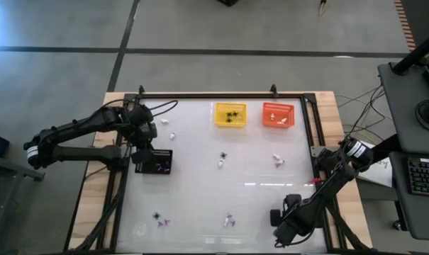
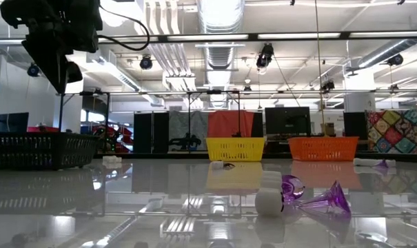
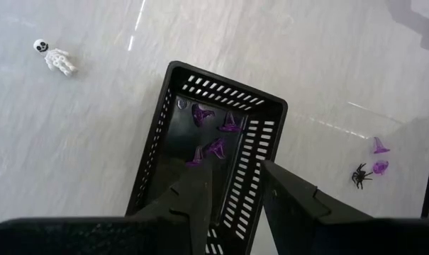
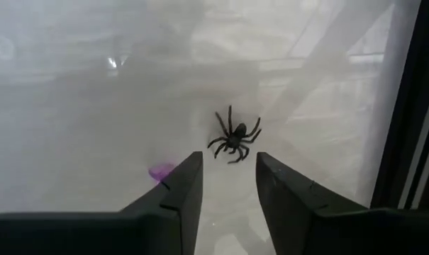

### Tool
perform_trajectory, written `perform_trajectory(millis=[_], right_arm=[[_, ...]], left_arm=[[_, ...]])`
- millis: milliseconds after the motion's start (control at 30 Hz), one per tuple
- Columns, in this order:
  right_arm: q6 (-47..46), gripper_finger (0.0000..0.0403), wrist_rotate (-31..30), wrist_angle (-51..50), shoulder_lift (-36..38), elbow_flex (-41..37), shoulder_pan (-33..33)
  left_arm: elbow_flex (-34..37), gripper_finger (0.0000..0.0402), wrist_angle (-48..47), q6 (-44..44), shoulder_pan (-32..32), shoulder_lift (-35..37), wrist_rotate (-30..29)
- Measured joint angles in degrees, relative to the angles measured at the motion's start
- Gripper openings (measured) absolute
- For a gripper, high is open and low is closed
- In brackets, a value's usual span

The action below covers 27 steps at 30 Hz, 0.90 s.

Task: Sort Halloween decoration
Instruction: Put the black spider toy into the yellow bin

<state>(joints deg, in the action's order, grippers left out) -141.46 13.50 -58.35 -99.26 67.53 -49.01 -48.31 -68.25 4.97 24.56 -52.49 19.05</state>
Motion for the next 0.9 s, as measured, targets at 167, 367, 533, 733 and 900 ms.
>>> perform_trajectory(millis=[167,367,533,733,900], right_arm=[[-0.2,0.013,0.0,0.4,0.0,-1.8,0.0],[-0.1,0.0125,0.5,4.2,0.0,-4.6,-0.2],[-0.1,0.0125,1.3,8.3,0.0,-6.9,-0.4],[1.2,0.0123,4.0,9.5,0.0,-8.4,-0.5],[1.8,0.0121,5.5,10.7,0.0,-9.2,-0.6]], left_arm=[[0.0,0.0102,0.0,0.0,0.0,0.2,0.0],[0.0,0.0102,-0.1,0.0,0.0,0.7,0.0],[0.0,0.0102,-0.3,-1.0,0.0,0.9,0.0],[0.0,0.0102,-0.4,-1.2,0.0,1.0,0.0],[0.0,0.0102,-0.4,-1.2,0.0,1.0,0.0]])
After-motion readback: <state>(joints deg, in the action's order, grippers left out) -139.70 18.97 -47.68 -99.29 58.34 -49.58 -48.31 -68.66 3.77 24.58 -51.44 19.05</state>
